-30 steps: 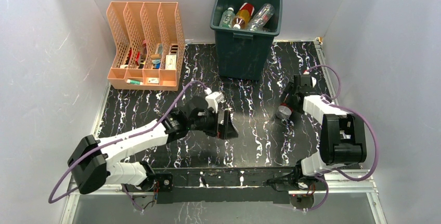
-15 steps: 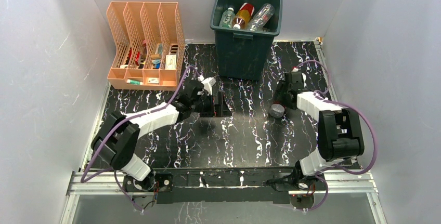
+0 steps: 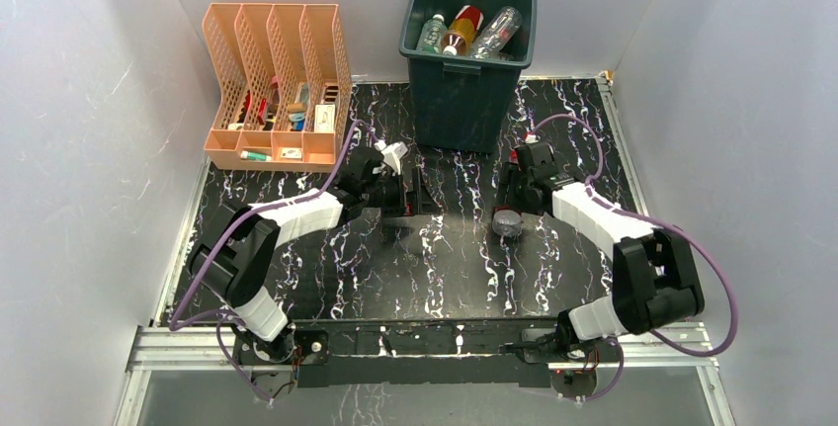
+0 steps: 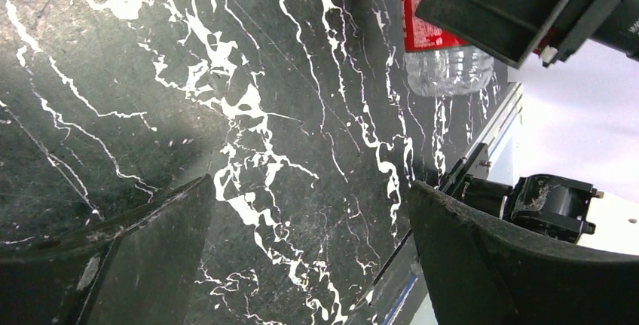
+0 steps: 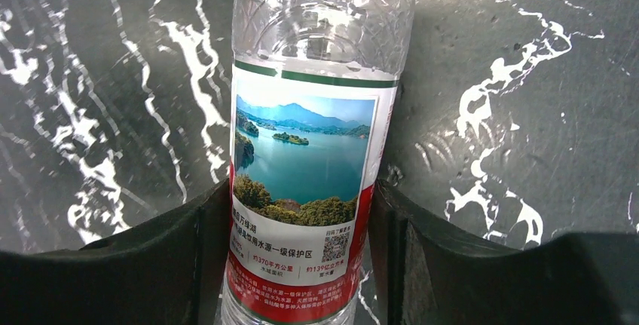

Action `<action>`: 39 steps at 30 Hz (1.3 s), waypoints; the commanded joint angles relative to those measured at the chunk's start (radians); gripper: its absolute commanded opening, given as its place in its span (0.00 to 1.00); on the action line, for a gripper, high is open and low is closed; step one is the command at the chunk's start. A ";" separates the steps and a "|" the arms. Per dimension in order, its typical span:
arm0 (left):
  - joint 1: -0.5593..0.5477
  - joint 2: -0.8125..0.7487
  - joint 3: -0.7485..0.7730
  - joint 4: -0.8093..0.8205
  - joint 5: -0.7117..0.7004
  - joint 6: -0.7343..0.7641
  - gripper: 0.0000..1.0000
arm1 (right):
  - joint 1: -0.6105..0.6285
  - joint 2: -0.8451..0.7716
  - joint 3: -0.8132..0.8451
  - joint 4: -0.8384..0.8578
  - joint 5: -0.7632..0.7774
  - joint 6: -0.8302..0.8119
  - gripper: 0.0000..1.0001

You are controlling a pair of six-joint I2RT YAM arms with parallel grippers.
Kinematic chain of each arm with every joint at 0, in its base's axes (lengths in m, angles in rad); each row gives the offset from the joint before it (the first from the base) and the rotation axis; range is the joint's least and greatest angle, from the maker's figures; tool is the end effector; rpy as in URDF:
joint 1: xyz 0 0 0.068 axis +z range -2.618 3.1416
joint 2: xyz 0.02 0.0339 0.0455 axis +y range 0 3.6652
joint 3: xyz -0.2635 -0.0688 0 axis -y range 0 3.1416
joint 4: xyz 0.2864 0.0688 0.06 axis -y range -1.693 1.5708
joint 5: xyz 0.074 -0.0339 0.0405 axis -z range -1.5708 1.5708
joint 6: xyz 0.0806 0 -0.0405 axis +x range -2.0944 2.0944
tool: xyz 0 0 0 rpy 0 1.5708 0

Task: Put the plastic bottles in the bin
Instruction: Pick up the plastic bottle at the center of the board.

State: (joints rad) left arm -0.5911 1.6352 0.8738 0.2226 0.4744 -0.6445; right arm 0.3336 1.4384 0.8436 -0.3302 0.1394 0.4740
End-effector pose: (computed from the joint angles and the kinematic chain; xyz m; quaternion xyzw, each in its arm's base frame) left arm 0.3205 -0.2595 0.1475 0.0933 0.8482 -0.4444 0.2725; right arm 0.3331 0.1036 0.1411 0.0884 0.9421 0.0636 0.3170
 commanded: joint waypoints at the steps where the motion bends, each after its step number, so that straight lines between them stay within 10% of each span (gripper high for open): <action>1: 0.006 -0.014 0.014 0.045 0.035 -0.014 0.98 | 0.028 -0.102 0.033 -0.056 -0.017 0.010 0.45; 20: 0.006 -0.115 -0.056 0.022 0.024 -0.032 0.98 | 0.061 -0.293 0.345 -0.209 -0.017 -0.040 0.44; 39: 0.006 -0.180 -0.091 -0.013 0.012 -0.029 0.98 | 0.061 -0.014 1.041 -0.218 -0.013 -0.136 0.46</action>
State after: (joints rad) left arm -0.5911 1.5059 0.7910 0.2207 0.4854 -0.6773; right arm 0.3874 1.4075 1.7744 -0.6628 0.1604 0.3725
